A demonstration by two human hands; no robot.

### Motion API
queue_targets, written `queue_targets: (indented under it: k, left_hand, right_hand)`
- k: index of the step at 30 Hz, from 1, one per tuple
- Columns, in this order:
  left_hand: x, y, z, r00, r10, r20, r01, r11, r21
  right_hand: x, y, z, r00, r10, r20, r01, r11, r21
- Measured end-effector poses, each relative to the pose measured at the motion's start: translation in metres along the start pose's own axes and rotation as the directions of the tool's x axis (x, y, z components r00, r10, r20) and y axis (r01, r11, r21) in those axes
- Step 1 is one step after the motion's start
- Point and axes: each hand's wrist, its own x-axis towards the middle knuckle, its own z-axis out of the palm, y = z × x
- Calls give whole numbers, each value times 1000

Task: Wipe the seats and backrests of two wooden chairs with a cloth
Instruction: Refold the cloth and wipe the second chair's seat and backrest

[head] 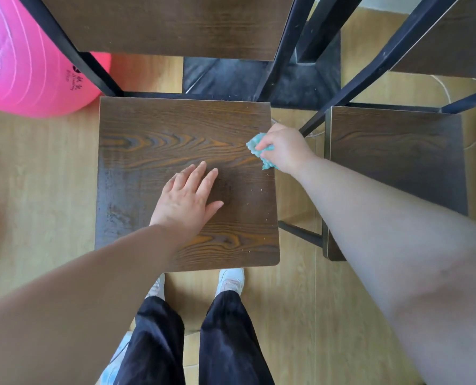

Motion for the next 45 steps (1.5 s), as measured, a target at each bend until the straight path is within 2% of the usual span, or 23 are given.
queue_targets:
  k: [4, 17, 27, 30, 33, 40, 42, 45]
  left_hand:
    - [7, 3, -4, 1000, 2, -7, -2, 1000, -2]
    - [-54, 15, 18, 993, 66, 101, -69, 997, 26]
    - [-95, 26, 31, 983, 69, 169, -76, 996, 36]
    - [-90, 27, 27, 986, 63, 153, -70, 997, 41]
    - [-75, 27, 18, 991, 40, 126, -45, 998, 40]
    - [-12, 18, -17, 1000, 7, 24, -8, 999, 53]
    - [10, 16, -26, 1000, 2, -2, -2, 998, 68]
    - [38, 13, -36, 999, -13, -35, 15, 999, 52]
  right_hand:
    - [-16, -5, 14, 998, -30, 53, 31, 1000, -5]
    - [-132, -19, 96, 981, -127, 149, 94, 973, 212]
    - [-206, -18, 145, 945, -173, 278, 129, 977, 171]
    - [-210, -17, 134, 955, -200, 218, 152, 964, 217]
    - [-191, -12, 109, 977, -191, 94, 164, 957, 240]
    - [-80, 11, 19, 982, -155, -105, 171, 971, 165]
    - [-45, 12, -2, 982, -135, -134, 152, 981, 123]
    - [-4, 12, -23, 983, -53, -175, 82, 983, 165]
